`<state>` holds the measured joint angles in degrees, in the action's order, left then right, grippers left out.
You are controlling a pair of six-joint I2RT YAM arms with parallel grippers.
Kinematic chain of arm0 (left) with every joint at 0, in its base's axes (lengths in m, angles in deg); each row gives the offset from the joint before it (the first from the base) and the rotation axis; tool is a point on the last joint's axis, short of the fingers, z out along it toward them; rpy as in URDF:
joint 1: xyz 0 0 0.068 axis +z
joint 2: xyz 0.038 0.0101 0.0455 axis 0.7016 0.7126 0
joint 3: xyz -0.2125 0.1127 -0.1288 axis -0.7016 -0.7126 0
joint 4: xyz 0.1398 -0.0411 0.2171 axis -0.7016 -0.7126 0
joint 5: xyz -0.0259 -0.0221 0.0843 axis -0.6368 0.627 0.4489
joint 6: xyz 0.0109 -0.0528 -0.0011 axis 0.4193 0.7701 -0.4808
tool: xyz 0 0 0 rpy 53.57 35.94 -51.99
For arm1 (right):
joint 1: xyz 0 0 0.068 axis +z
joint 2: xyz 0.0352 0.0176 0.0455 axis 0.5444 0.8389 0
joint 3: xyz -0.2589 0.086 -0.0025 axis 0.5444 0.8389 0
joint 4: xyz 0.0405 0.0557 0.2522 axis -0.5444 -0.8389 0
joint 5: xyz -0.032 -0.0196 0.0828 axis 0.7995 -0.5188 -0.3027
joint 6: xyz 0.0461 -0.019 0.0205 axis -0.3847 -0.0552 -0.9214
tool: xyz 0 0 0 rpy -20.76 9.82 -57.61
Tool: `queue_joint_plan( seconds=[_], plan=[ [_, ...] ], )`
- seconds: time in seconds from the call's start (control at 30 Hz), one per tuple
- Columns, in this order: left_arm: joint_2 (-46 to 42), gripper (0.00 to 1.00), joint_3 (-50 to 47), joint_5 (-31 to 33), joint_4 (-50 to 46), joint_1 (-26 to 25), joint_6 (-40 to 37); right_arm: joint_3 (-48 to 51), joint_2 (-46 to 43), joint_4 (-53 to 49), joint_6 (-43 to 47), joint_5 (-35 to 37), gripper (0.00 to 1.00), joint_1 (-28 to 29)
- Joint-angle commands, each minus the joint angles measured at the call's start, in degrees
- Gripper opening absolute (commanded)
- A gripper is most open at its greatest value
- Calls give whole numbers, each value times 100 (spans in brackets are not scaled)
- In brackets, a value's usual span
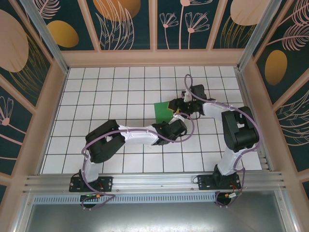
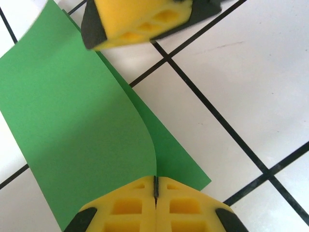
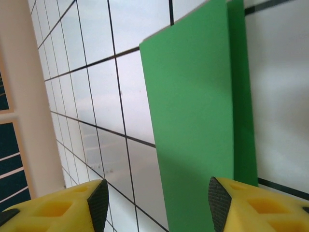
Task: Fold a paper plane with a square sheet of paper (fold left side to right side)
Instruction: Fold the triangle a second time at the center of the table.
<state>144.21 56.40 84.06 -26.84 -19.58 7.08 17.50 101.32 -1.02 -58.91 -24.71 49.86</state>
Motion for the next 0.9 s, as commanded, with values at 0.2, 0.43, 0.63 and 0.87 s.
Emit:
queue_joint_plan(
  seconds=[0.2,0.43,0.63,0.87],
  plan=[
    [-778,0,-294,-1721,478,546,774,733,-1766,283,272,600,69,-680],
    [-983,0,-670,-2889,1169,979,1289,1895,-2415,587,144,511,48,-688],
    [-942,0,-822,-3299,1432,1139,1566,2550,-2381,1034,-93,581,17,-294],
    [-1077,0,-1190,-3590,1819,1326,1891,2449,-1826,1099,-135,889,0,104]
  ],
)
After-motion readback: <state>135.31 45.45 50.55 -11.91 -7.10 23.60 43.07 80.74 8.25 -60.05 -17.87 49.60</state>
